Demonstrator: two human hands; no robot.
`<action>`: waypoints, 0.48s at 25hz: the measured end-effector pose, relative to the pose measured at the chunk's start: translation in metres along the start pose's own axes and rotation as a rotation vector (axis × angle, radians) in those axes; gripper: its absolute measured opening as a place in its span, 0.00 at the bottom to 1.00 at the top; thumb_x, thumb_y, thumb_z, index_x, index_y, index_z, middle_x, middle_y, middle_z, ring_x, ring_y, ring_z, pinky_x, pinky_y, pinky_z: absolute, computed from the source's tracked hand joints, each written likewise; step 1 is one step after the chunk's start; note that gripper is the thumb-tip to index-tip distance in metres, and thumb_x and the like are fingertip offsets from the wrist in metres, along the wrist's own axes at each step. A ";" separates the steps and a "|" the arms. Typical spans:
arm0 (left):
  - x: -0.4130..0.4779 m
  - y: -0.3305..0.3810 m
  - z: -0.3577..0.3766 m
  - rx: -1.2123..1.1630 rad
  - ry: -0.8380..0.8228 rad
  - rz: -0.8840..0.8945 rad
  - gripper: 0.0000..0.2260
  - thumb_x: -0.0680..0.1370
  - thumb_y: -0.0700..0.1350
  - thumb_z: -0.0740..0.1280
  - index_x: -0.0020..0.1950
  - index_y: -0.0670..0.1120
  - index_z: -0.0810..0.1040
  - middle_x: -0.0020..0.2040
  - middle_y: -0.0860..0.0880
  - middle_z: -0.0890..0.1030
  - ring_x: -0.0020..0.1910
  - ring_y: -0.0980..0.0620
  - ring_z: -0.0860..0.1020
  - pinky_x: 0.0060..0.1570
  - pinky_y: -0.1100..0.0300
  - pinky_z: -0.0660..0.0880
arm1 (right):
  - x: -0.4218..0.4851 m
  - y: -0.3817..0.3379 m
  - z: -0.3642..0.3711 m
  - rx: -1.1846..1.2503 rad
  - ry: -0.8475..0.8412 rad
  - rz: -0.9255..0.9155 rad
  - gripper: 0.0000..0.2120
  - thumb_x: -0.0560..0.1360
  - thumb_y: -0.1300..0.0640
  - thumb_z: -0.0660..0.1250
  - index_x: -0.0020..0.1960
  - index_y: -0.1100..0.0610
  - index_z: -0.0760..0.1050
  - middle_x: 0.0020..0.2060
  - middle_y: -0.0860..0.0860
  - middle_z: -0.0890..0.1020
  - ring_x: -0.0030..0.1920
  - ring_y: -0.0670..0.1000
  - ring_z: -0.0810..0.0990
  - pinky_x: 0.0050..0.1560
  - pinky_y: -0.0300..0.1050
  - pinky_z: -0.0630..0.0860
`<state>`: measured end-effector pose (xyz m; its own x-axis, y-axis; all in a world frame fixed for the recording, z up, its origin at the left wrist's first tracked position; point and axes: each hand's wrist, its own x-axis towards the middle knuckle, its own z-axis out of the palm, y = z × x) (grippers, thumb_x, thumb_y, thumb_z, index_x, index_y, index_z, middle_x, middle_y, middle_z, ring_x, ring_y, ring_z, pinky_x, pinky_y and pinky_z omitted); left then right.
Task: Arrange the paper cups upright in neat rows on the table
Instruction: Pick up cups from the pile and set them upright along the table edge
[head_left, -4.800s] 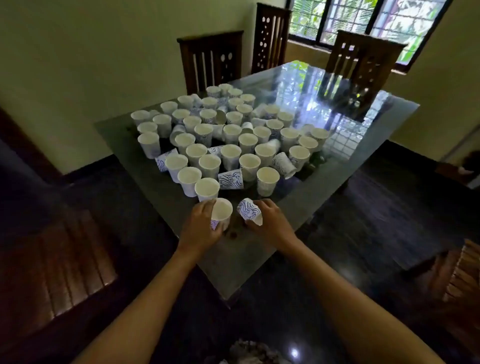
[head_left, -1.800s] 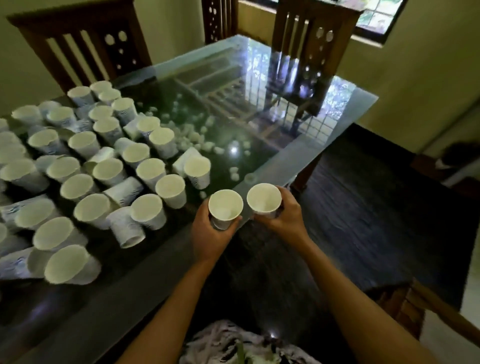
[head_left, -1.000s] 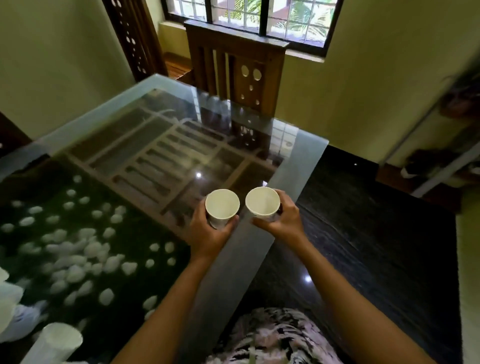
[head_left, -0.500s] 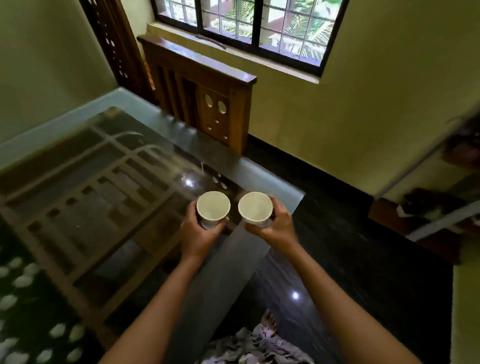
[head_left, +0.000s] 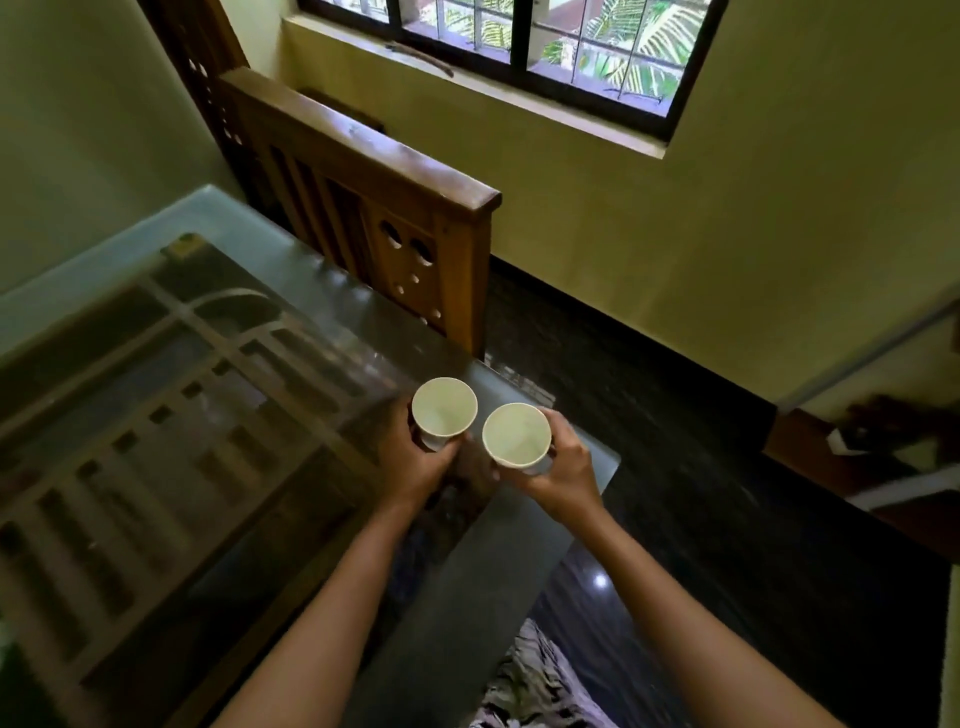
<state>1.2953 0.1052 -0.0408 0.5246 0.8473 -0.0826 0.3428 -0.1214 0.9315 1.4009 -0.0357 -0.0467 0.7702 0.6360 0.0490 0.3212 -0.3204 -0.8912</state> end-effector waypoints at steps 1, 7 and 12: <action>0.006 0.002 0.002 0.002 -0.006 -0.006 0.32 0.63 0.40 0.79 0.64 0.44 0.70 0.62 0.44 0.75 0.61 0.50 0.73 0.60 0.58 0.69 | 0.004 0.001 0.002 0.005 0.002 0.011 0.37 0.57 0.46 0.78 0.61 0.58 0.71 0.56 0.52 0.78 0.55 0.51 0.77 0.55 0.50 0.76; 0.032 -0.003 0.007 -0.007 -0.108 -0.050 0.33 0.65 0.38 0.78 0.66 0.46 0.69 0.60 0.51 0.74 0.59 0.54 0.71 0.57 0.62 0.68 | 0.009 0.006 0.016 0.006 0.017 0.039 0.37 0.57 0.45 0.78 0.61 0.56 0.70 0.55 0.46 0.76 0.54 0.46 0.75 0.54 0.42 0.75; 0.038 -0.012 0.006 -0.021 -0.151 -0.072 0.33 0.64 0.39 0.78 0.66 0.48 0.69 0.60 0.53 0.73 0.61 0.54 0.72 0.60 0.58 0.70 | 0.008 0.008 0.019 0.004 0.062 0.038 0.35 0.57 0.46 0.78 0.60 0.54 0.70 0.52 0.44 0.75 0.51 0.41 0.73 0.50 0.28 0.70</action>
<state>1.3156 0.1357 -0.0576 0.6108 0.7661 -0.1999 0.3683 -0.0514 0.9283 1.3992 -0.0196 -0.0622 0.8141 0.5791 0.0430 0.2893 -0.3403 -0.8947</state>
